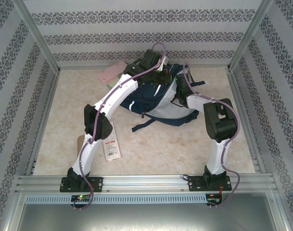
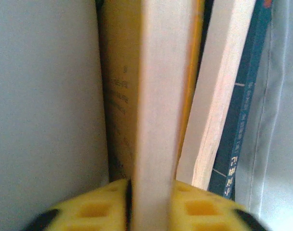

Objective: Pack books, pencil case, and school supplies into a backpack

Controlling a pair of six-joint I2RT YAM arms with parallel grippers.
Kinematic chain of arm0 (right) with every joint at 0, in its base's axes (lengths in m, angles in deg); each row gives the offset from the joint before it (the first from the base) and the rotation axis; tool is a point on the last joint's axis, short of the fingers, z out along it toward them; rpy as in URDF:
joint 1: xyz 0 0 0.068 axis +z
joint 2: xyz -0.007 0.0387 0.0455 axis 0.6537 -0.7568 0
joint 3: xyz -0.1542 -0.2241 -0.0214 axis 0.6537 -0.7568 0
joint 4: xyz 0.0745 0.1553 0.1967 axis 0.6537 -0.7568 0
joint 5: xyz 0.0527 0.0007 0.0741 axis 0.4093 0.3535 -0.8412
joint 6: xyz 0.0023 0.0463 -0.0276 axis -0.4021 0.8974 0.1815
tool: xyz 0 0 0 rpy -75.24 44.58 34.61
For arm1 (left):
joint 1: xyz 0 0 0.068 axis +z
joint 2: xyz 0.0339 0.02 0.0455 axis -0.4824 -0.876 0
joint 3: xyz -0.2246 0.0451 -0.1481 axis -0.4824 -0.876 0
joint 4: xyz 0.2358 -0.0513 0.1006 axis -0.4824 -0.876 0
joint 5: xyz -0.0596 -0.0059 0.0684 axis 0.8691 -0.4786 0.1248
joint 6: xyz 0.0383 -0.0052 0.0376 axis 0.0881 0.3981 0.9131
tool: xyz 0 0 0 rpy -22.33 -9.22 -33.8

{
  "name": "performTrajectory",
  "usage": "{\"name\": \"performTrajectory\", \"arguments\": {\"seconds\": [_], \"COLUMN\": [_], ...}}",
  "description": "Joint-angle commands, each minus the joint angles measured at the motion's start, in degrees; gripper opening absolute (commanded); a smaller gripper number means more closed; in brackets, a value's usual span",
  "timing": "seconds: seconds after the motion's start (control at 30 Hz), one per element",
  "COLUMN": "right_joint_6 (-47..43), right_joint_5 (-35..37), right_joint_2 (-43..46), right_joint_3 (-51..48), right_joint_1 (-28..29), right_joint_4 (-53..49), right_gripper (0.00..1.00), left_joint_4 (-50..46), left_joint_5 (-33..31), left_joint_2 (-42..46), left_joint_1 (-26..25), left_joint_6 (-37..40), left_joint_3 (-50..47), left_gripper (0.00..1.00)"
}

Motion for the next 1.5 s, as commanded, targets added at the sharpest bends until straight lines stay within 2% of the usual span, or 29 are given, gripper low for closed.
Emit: {"name": "performTrajectory", "arguments": {"seconds": [0.0, 0.07, 0.27, 0.43, 0.47, 0.5, 0.57, 0.83, 0.93, 0.97, 1.07, 1.2, 1.23, 1.27, 1.47], "right_joint_6": [-2.1, -3.6, -7.3, -12.6, -13.7, -14.8, -16.8, -29.4, -29.7, -30.1, -30.9, -33.7, -34.1, -34.3, -34.7], "right_joint_5": [-0.9, -0.5, 0.2, 1.4, 1.7, 1.7, 3.0, 17.3, 21.0, 19.7, 17.6, 19.9, 20.5, 21.3, 24.8], "right_joint_2": [0.9, 4.0, 14.3, 23.4, 25.3, 27.3, 31.4, 46.1, 51.0, 53.1, 57.9, 59.2, 59.3, 59.2, 56.2], "right_joint_3": [-1.3, -3.7, -12.2, -17.5, -18.3, -19.2, -20.9, -22.8, -25.1, -26.2, -27.8, -25.8, -25.4, -25.1, -23.6], "right_joint_1": [0.5, -0.4, -3.9, -6.3, -6.8, -7.3, -8.2, -7.4, -7.5, -7.8, -7.2, -3.6, -2.6, -1.0, 8.0], "right_joint_4": [-1.7, -2.3, -4.6, -11.0, -12.6, -13.9, -17.0, -32.4, -34.4, -33.9, -33.0, -36.7, -37.4, -37.4, -36.2], "right_gripper": [0.37, 0.45, 0.58, 0.7, 0.76, 0.78, 0.98, 0.98, 0.98, 0.98, 0.98, 0.98, 0.98, 0.98, 0.97], "left_joint_4": [4.3, 3.4, 2.7, 2.2, 2.2, 1.9, 1.5, 2.7, 3.7, 3.9, 4.1, 5.0, 5.3, 5.6, 9.2], "left_joint_5": [4.0, 2.4, -0.1, -0.7, -0.9, -1.2, -1.5, -0.3, -0.3, -0.3, -1.0, -4.6, -6.1, -7.8, -15.2], "left_joint_2": [3.7, 3.8, 3.3, 2.1, 1.9, 1.6, 0.9, 1.4, 3.4, 4.2, 7.1, 12.7, 14.7, 16.7, 29.9], "left_joint_1": [-1.4, -1.2, -0.5, -0.5, -0.5, -0.5, -0.5, -0.6, -0.8, -0.8, -0.7, -0.6, -0.5, -0.3, 2.8], "left_joint_6": [0.5, 1.1, 2.1, 2.7, 2.9, 3.0, 3.2, 1.4, 1.4, 1.3, 1.5, 1.7, 1.6, 1.3, -3.8], "left_joint_3": [2.2, 1.6, -1.0, -1.6, -1.7, -1.9, -2.0, -5.4, -7.4, -8.1, -10.7, -17.3, -19.6, -22.2, -42.2], "left_gripper": [0.0, 0.0, 0.0, 0.0, 0.0, 0.0, 0.01, 0.07, 0.1, 0.14, 0.35, 0.44, 0.5, 0.53, 0.56]}}
